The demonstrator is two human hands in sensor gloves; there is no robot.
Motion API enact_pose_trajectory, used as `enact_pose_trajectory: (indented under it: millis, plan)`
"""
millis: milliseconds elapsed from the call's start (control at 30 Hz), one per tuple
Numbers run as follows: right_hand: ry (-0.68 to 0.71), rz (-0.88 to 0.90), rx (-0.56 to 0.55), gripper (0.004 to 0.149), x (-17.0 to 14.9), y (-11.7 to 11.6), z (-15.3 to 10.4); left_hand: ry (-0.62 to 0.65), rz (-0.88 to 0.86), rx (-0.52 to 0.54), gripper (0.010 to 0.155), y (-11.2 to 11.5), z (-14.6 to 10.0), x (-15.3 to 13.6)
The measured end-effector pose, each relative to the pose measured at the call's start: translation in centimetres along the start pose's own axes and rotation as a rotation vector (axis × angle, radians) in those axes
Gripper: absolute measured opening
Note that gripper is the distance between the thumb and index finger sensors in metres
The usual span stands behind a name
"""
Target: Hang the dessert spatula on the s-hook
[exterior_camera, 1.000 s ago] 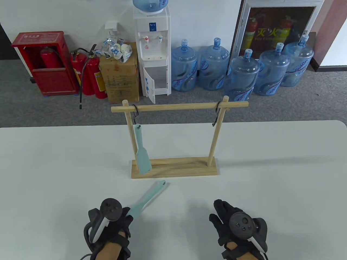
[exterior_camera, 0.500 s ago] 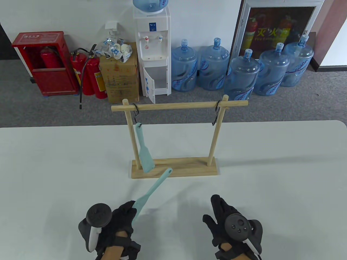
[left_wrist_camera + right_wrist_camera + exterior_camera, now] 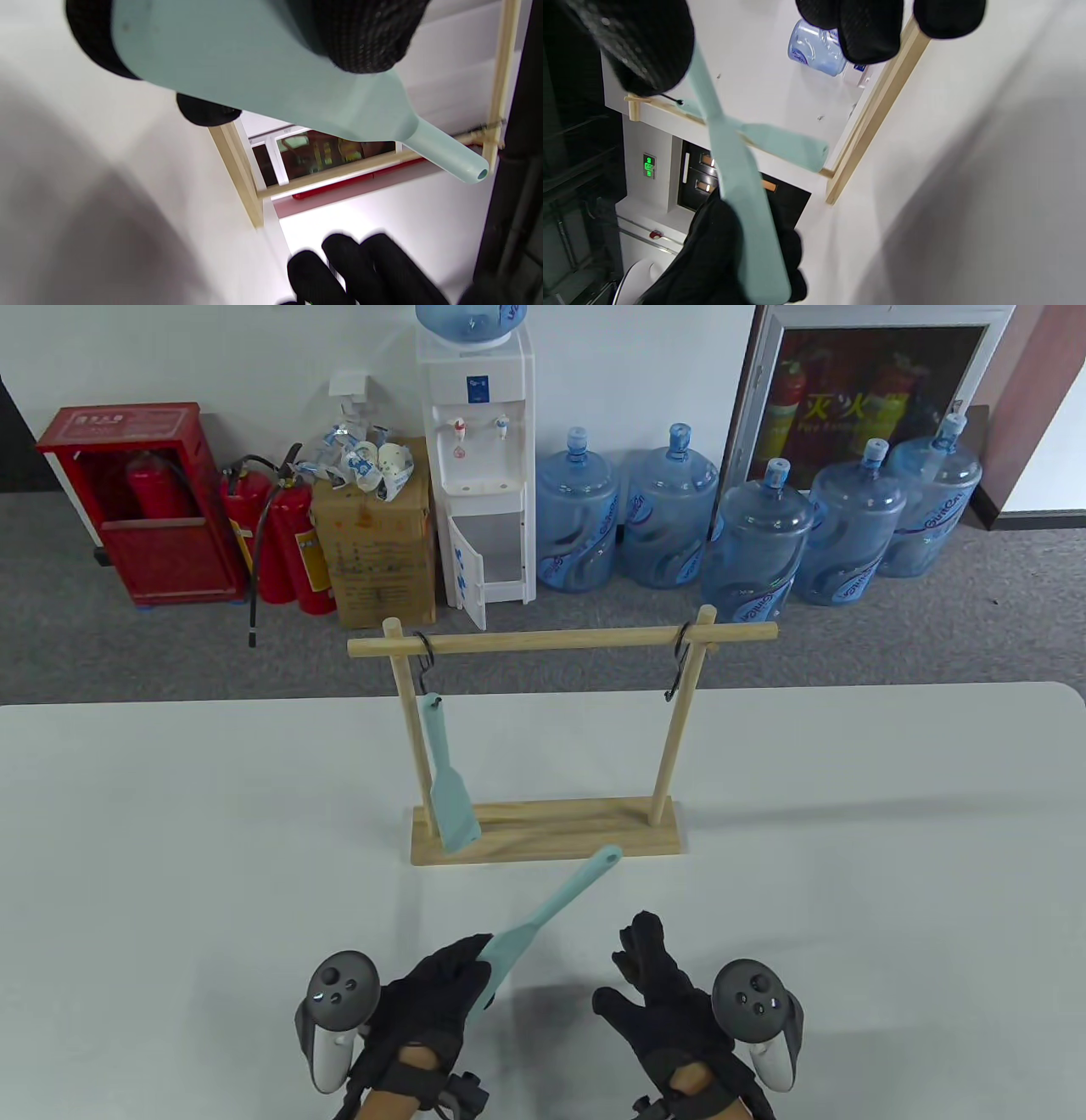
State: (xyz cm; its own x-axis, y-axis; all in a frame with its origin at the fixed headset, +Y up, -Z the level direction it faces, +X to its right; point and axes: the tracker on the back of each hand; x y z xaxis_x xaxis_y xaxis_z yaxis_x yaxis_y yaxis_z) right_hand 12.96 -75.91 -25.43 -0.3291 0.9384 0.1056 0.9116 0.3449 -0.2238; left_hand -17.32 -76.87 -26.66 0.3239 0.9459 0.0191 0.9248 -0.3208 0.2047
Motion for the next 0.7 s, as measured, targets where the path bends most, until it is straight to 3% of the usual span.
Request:
enact_pose_trajectory:
  millis: [133, 300, 500, 567, 700]
  plan:
    - [0.006, 0.057, 0.013, 0.097, 0.2, -0.5, 0.0, 0.042, 0.015, -0.063, 0.046, 1.6, 0.1, 0.7]
    - [0.034, 0.123, 0.027, 0.084, 0.6, -0.8, 0.1, 0.063, 0.05, -0.093, 0.045, 2.8, 0.1, 1.2]
    - [-0.014, 0.243, -0.01, 0.057, 0.0, -0.5, 0.2, 0.099, 0.132, -0.06, 0.046, 2.6, -0.1, 1.5]
    - [-0.011, 0.225, 0.003, 0.054, 0.0, -0.6, 0.3, 0.102, 0.216, -0.036, 0.046, 2.6, -0.2, 1.5]
    - [0.006, 0.204, -0.007, 0.053, 0.2, -0.6, 0.3, 0.108, 0.185, -0.053, 0.046, 2.5, -0.2, 1.5]
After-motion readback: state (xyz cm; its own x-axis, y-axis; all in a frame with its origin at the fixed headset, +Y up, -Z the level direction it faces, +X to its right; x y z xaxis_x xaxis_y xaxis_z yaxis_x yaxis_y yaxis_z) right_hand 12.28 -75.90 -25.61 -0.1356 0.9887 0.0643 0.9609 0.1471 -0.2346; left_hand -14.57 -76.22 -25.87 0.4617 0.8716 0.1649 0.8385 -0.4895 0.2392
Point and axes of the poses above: the tracker on the back of each hand, its own x axis roughly to the thumb side, its own z axis roughly from the wrist to the fingertips, y = z × x, and after that the axes turned 3 degrees about -y, right-handed
